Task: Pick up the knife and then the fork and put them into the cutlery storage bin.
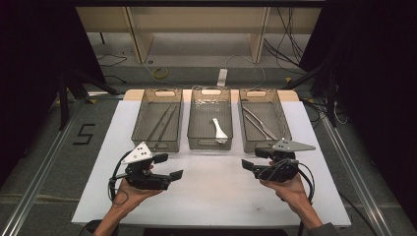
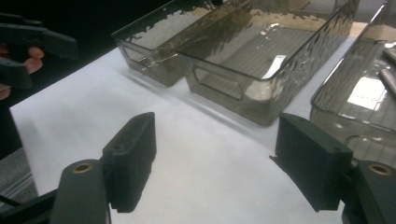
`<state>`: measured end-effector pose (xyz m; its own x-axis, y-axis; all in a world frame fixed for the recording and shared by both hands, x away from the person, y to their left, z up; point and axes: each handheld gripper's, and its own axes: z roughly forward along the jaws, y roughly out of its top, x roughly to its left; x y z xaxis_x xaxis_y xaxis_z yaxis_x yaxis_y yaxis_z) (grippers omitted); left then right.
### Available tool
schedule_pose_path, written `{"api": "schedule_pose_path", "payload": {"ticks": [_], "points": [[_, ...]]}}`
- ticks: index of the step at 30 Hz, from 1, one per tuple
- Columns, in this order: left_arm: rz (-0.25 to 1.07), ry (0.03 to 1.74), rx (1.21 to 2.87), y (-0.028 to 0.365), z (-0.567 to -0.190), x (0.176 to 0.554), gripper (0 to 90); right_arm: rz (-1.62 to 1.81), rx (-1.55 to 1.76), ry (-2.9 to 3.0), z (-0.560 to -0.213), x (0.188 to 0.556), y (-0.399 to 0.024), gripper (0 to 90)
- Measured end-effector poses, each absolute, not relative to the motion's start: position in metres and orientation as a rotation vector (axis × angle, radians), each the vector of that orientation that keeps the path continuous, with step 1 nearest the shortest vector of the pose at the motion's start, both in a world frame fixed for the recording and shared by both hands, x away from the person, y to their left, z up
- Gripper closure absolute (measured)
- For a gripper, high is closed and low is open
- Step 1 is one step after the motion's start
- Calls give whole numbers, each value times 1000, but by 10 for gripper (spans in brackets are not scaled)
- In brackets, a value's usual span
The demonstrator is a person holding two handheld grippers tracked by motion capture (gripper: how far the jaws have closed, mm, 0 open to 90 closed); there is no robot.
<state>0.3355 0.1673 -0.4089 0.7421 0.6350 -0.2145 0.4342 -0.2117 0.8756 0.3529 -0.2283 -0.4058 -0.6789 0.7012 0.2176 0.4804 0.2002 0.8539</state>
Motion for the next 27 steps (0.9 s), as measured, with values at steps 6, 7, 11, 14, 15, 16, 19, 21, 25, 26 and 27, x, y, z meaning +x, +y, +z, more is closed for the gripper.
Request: {"api": "schedule_pose_path", "payload": {"ticks": [6, 7, 11, 14, 15, 16, 19, 21, 25, 26, 27], "points": [[223, 824, 1840, 168, -408, 335, 170, 1484, 1108, 2243, -413, 338, -232, 287], [224, 823, 1841, 168, -409, 335, 169, 1480, 1104, 2243, -414, 337, -232, 281], [216, 829, 1834, 170, -409, 335, 168, 1480, 1095, 2232, -416, 332, -233, 258], [213, 829, 1835, 170, -410, 335, 168, 1486, 1112, 2224, -417, 329, -235, 246], [206, 833, 1832, 170, -410, 334, 168, 1488, 1113, 2220, -418, 328, -236, 242], [204, 833, 1833, 170, -410, 334, 168, 1489, 1113, 2215, -418, 327, -237, 240], [199, 831, 1841, 169, -411, 333, 168, 1496, 1122, 2203, -420, 322, -240, 237], [201, 831, 1843, 170, -411, 334, 167, 1497, 1124, 2194, -421, 319, -241, 236], [199, 835, 1841, 170, -411, 334, 167, 1494, 1125, 2198, -424, 315, -244, 235], [200, 834, 1841, 170, -411, 334, 167, 1497, 1130, 2198, -424, 315, -244, 235], [200, 833, 1840, 170, -411, 334, 167, 1497, 1131, 2197, -425, 315, -245, 235]]}}
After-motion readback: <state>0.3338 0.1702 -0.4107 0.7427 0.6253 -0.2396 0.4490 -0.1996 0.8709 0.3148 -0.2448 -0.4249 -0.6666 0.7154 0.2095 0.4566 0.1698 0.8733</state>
